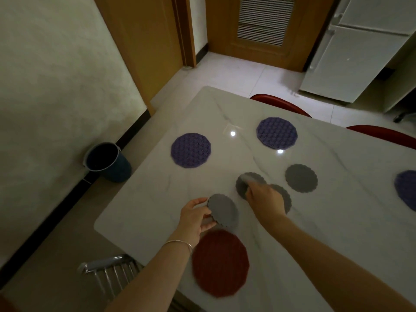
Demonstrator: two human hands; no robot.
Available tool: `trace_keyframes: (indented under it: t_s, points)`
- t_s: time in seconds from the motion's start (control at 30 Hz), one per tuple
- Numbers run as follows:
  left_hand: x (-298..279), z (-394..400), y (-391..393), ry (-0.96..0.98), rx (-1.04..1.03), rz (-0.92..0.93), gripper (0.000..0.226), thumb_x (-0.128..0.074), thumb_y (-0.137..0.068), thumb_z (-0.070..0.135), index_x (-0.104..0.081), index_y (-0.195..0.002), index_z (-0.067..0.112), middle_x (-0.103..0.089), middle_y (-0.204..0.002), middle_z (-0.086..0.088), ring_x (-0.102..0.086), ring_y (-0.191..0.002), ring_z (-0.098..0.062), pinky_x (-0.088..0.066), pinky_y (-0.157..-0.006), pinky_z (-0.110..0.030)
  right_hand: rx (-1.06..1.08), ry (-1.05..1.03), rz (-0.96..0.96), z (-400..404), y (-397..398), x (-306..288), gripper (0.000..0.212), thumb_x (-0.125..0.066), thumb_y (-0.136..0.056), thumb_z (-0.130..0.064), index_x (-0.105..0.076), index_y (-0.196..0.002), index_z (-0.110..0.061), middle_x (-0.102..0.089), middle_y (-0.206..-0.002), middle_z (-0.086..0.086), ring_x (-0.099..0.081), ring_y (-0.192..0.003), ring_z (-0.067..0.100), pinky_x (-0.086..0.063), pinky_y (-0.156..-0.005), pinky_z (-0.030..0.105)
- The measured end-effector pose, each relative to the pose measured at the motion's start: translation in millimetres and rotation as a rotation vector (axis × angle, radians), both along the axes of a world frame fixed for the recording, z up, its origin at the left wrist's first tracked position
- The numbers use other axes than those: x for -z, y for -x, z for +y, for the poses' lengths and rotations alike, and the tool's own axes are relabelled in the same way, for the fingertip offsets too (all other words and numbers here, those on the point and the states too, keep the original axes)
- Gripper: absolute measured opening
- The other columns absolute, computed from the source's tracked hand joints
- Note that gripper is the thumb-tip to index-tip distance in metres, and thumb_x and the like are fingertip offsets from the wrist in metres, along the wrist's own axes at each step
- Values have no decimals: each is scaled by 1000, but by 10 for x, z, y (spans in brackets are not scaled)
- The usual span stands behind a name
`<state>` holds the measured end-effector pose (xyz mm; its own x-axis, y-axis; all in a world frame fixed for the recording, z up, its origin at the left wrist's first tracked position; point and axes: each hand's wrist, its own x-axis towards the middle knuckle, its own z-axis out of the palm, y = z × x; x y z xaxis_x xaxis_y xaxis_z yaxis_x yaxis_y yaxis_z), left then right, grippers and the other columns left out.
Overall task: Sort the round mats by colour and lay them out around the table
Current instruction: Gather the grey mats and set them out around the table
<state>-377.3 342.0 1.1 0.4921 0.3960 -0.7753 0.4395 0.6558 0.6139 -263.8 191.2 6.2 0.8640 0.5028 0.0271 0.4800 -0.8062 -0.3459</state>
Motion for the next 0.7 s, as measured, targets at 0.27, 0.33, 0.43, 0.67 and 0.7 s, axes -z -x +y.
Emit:
trace_keyframes:
  t_s: [0.27, 0.33, 0.43, 0.67, 0.7]
  points:
    - [-32, 45, -68, -27, -100, 18, 30, -59, -81, -15, -55, -96, 11, -64, -86, -18, -66, -66, -27, -58, -46, -35, -245, -20, -53, 241, 742, 51, 24, -83, -54, -14, -69, -72, -21, -67, -57, -6, -56, -38, 14, -36, -31, 18]
    - [-35, 67, -64, -34, -88, 19, 27, -59, -84, -10, -55, -98, 12, -65, -88, -17, -65, -73, -28, -60, -57, -40, -253, -58, 28, 203, 775, 92, 19, -79, -63, -15, -71, -80, -20, -74, -75, -3, -64, -52, 16, -46, -39, 22]
    - [-60, 76, -50, -50, -48, 21, 32, -61, -84, -5, -54, -111, 10, -65, -92, -20, -65, -75, -29, -58, -68, -43, -321, -129, 155, 148, 708, 115, 18, -67, -80, -22, -71, -95, -14, -73, -101, 4, -68, -81, 26, -58, -61, 36]
    - [-107, 39, -35, -86, -15, -16, 46, -55, -81, -17, -52, -122, 3, -59, -108, -21, -59, -72, -23, -52, -66, -38, -79, 72, 183, 84, 5, 192, 54, -54, -87, -12, -38, -138, -14, -27, -151, 9, -24, -136, 26, -36, -106, 38]
    - [-102, 41, -31, -88, -10, -16, 45, -55, -81, -16, -53, -121, 4, -60, -108, -20, -59, -73, -23, -53, -67, -38, -68, 162, 193, 66, -93, 219, 61, -56, -88, -18, -30, -142, -15, -19, -154, 10, -18, -139, 28, -32, -109, 39]
